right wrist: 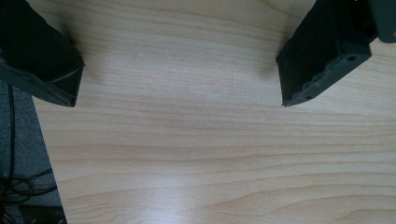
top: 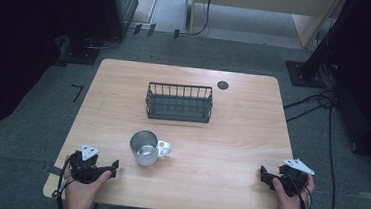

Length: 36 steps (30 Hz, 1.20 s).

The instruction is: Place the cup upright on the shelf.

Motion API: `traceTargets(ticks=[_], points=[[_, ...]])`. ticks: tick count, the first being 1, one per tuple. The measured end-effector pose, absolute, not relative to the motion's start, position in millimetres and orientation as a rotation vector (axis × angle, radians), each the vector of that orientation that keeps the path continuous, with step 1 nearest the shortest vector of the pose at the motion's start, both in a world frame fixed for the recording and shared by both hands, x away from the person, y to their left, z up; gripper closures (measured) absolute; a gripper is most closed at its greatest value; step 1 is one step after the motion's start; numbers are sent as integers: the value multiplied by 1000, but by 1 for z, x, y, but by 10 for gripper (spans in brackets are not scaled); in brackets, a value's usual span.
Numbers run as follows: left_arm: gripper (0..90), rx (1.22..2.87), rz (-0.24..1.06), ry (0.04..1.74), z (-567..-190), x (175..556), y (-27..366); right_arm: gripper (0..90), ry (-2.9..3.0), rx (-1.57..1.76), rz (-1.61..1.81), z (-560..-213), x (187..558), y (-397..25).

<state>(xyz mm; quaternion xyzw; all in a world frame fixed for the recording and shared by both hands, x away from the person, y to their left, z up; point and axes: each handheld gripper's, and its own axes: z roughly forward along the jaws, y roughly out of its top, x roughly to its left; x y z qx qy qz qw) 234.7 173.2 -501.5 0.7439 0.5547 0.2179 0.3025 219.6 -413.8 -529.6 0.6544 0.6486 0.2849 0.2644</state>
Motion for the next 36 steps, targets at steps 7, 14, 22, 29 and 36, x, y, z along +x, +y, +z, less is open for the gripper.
traceTargets(ticks=[7, 14, 22, 29, 36], points=[[0, 1985, 529, 1373, -492, 230, 154, 0, 1752, 1768, 771, -530, 220, -414], [0, 1998, 508, 1309, -487, 230, 136, 0, 1752, 1769, 771, -530, 220, -414], [0, 2010, 479, 1246, -484, 237, 110, 0, 1752, 1768, 773, -530, 220, -414], [0, 2005, 464, 1232, -482, 245, 93, 0, 1752, 1768, 773, -530, 220, -414], [2, 2012, 452, 1220, -483, 253, 77, 0, 1752, 1768, 773, -530, 220, -414]])
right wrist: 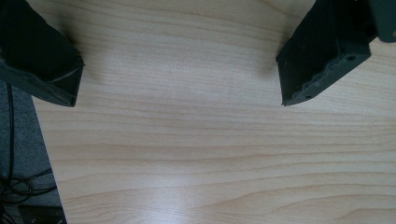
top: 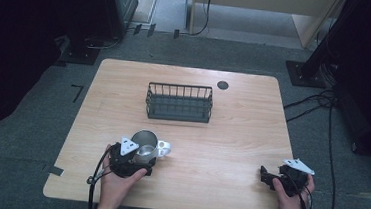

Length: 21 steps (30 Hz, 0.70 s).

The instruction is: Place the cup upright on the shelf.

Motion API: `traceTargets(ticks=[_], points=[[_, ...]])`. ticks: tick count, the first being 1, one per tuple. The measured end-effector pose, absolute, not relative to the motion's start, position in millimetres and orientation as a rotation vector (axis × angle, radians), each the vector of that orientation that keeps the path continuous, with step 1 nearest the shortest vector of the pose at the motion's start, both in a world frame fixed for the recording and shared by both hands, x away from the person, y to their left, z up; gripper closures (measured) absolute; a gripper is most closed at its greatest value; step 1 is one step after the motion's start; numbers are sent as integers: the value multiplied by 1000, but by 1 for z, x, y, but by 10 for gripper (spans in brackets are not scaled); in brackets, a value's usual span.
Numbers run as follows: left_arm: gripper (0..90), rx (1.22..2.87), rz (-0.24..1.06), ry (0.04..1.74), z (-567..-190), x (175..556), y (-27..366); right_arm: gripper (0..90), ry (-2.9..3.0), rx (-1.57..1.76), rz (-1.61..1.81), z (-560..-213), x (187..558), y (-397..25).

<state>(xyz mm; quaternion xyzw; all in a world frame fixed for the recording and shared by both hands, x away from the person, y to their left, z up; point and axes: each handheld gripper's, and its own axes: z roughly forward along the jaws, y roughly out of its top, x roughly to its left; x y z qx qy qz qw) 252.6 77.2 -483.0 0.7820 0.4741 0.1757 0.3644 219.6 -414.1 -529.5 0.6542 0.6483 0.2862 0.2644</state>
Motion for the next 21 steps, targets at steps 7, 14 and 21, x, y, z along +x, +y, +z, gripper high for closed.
traceTargets(ticks=[7, 14, 21], points=[[53, 1965, 502, 1259, -481, 260, 69, 0, 1751, 1768, 774, -530, 220, -414], [60, 1970, 497, 1251, -481, 265, 66, 0, 1761, 1763, 775, -529, 219, -414], [75, 1990, 519, 1228, -480, 266, 66, 0, 1761, 1765, 776, -529, 219, -414]])
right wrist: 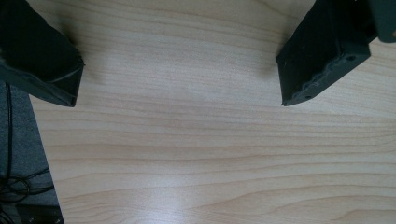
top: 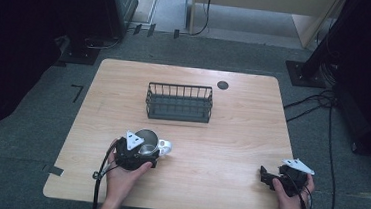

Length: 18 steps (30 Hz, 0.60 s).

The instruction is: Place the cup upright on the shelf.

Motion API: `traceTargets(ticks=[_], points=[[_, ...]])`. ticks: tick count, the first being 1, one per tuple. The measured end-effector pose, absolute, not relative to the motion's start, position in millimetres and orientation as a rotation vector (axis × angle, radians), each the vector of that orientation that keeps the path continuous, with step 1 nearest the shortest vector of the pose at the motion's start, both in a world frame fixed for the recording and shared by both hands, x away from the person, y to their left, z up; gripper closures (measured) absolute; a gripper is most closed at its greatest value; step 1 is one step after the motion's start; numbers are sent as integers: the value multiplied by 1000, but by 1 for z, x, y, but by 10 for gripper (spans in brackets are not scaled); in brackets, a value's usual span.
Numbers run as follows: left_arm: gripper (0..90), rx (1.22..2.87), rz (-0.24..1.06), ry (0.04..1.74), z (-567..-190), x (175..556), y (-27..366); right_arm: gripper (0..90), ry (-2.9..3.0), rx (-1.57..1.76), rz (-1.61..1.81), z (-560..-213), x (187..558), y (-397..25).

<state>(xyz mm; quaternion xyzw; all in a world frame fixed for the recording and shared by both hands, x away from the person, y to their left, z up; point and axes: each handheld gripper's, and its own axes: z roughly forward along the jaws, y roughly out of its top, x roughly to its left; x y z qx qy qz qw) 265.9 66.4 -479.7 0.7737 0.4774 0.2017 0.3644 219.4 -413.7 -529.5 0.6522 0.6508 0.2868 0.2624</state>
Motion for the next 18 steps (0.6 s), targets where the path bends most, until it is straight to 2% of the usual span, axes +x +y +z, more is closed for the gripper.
traceTargets(ticks=[18], points=[[80, 1950, 502, 1231, -459, 276, 63, 0, 1766, 1760, 780, -529, 219, -414]])
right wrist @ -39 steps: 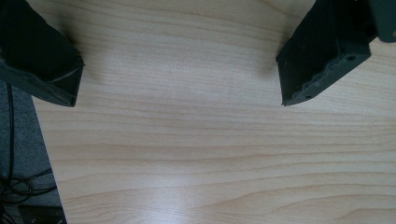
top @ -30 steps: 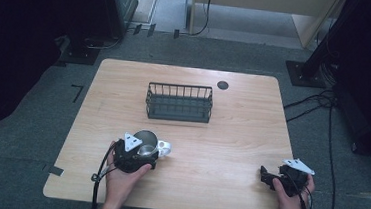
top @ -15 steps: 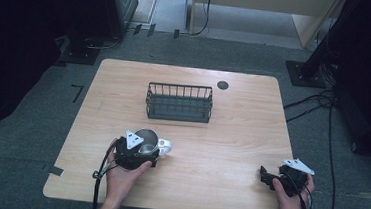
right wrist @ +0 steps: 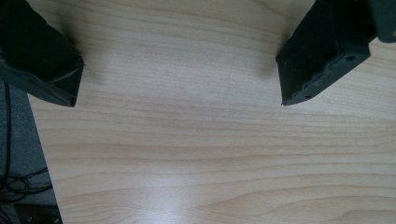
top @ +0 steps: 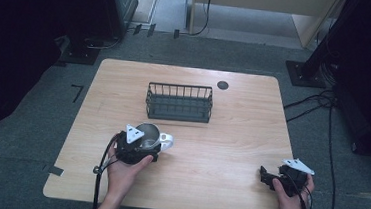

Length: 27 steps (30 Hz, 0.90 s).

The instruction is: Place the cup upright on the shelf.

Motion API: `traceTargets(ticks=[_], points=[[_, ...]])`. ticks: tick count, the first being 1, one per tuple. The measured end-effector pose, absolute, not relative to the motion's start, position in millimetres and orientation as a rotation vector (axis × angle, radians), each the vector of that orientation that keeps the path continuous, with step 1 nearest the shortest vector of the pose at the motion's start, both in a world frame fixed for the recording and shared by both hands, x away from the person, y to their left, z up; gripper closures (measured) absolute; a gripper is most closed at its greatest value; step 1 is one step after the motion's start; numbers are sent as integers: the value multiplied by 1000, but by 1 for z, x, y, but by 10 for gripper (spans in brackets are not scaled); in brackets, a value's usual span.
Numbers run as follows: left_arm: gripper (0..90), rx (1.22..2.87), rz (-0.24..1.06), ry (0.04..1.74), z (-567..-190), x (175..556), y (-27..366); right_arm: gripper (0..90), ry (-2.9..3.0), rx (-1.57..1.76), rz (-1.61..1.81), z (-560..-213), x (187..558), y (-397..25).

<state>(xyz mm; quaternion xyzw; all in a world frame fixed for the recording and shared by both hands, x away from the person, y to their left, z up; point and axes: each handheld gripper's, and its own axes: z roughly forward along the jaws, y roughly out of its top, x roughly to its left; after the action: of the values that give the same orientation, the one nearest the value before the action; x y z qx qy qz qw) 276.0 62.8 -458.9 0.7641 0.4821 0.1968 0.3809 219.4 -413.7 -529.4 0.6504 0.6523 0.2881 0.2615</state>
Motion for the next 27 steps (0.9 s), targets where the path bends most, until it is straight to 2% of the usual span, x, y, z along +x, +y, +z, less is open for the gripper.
traceTargets(ticks=[27], points=[[81, 1907, 520, 1234, -405, 319, 54, 0, 1764, 1763, 790, -529, 219, -414]])
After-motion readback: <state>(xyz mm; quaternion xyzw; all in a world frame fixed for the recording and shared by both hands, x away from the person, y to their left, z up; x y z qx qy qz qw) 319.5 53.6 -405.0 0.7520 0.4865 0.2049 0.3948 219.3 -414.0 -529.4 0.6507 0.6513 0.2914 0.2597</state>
